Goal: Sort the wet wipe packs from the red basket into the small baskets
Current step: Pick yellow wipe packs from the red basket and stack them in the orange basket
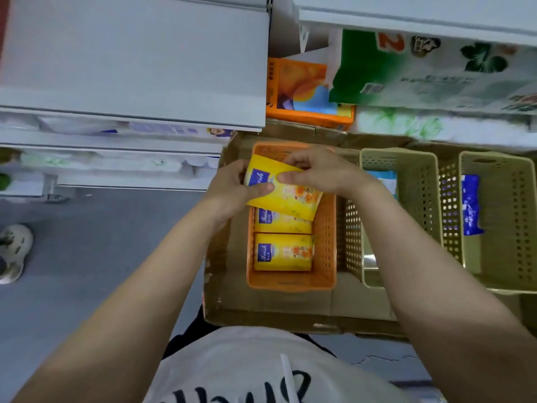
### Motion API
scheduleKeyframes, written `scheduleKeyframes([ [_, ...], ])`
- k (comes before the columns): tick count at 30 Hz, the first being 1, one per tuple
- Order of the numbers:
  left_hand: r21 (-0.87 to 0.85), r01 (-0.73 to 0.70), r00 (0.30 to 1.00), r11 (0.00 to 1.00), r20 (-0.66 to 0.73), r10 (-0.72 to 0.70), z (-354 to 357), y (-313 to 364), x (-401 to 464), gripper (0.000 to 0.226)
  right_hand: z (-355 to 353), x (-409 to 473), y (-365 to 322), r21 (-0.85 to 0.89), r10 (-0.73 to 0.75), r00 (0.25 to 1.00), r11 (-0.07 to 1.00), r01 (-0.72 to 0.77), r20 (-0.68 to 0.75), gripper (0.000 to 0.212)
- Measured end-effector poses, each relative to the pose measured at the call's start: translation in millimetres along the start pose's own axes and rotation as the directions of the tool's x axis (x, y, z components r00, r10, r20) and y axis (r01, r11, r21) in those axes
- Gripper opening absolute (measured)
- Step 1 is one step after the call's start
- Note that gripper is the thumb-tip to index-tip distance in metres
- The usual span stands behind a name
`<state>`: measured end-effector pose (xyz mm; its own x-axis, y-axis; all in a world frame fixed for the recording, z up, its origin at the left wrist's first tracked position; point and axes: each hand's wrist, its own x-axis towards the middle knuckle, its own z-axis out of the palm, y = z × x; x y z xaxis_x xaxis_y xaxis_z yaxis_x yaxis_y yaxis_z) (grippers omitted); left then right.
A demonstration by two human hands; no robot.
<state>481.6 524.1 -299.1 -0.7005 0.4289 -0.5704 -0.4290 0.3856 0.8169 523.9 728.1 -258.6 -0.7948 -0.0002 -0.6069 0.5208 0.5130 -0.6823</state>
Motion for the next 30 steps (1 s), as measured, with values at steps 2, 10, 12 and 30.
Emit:
scheduleKeyframes([
  [2, 0.029, -0.017, 0.988, 0.999, -0.155, 0.021, 8, -4, 7, 0.038, -12, 4, 8, -0.018, 0.043, 0.993, 0.999, -0.045, -0.112, 0.031],
  [10, 0.138, 0.077, 0.991, 0.987, -0.121, -0.060, 18, -37, 11, 0.047, -9, 31, 35, -0.381, 0.102, 0.965, 0.905, -0.192, -0.243, 0.041],
  [12, 0.121, 0.084, 0.990, 0.989, -0.121, -0.069, 15, -40, 13, 0.049, 1, 47, 34, -0.430, 0.070, 0.980, 0.891, -0.145, -0.185, 0.042],
  [30, -0.018, 0.136, 0.990, 0.991, -0.044, -0.137, 11, -46, 8, 0.055, 71, 59, 61, -0.395, 0.027, 0.910, 0.895, -0.205, -0.413, 0.054],
])
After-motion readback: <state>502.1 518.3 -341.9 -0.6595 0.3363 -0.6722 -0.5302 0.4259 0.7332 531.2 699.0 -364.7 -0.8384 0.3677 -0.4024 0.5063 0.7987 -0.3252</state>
